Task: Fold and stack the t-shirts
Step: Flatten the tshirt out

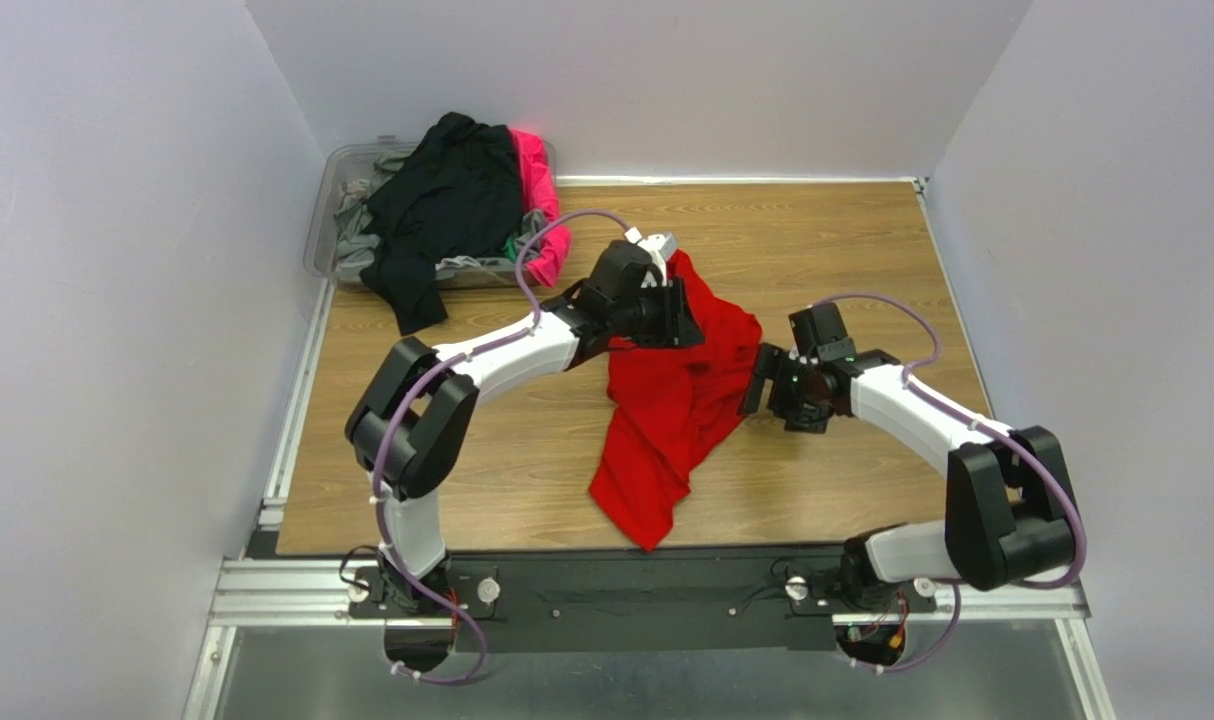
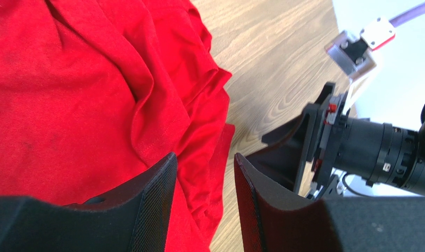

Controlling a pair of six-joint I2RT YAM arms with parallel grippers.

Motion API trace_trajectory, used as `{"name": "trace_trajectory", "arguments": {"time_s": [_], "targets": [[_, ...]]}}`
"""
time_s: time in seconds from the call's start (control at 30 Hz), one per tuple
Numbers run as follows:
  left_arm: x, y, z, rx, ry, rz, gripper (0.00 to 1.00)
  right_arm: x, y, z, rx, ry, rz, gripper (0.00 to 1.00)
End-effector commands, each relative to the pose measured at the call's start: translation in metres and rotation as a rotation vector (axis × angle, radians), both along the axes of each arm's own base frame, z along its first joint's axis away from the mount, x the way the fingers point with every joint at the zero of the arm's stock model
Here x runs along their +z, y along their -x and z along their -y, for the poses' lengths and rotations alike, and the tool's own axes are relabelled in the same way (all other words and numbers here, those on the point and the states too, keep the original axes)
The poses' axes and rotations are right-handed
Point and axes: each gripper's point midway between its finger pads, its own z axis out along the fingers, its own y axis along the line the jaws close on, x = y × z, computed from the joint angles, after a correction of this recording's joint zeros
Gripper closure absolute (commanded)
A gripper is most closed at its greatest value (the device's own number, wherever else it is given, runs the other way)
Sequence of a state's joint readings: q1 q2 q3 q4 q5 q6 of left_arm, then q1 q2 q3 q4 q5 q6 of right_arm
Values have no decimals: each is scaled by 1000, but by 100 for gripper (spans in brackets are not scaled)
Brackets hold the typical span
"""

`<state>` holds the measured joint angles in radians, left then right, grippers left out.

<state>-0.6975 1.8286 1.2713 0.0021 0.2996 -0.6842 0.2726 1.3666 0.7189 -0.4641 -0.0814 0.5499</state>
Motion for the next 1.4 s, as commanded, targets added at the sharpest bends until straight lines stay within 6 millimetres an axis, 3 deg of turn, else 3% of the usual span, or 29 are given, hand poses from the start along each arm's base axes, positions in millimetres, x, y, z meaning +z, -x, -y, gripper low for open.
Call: {"name": "trace_trajectory", "arguments": {"time_s": [0.0,0.53,0.77,1.17,1.37], "targets": [[-13,6,-1,-39,-65,-17,48,4,-21,6,-34,49,61,14],[-50,-3,-18,-11,-288,10,48,-17,-45,-6,30,44,63,42],[-62,-3,-26,-4,-353,2,48,-21,-40,-10,50,34,45,53],[-61,6,-10,-58,-292,-14,57,-23,-26,-14,76,3,28,88],[-64,8,0,-94,-251,-21,57,-23,-27,-15,80,2,30,91]]}}
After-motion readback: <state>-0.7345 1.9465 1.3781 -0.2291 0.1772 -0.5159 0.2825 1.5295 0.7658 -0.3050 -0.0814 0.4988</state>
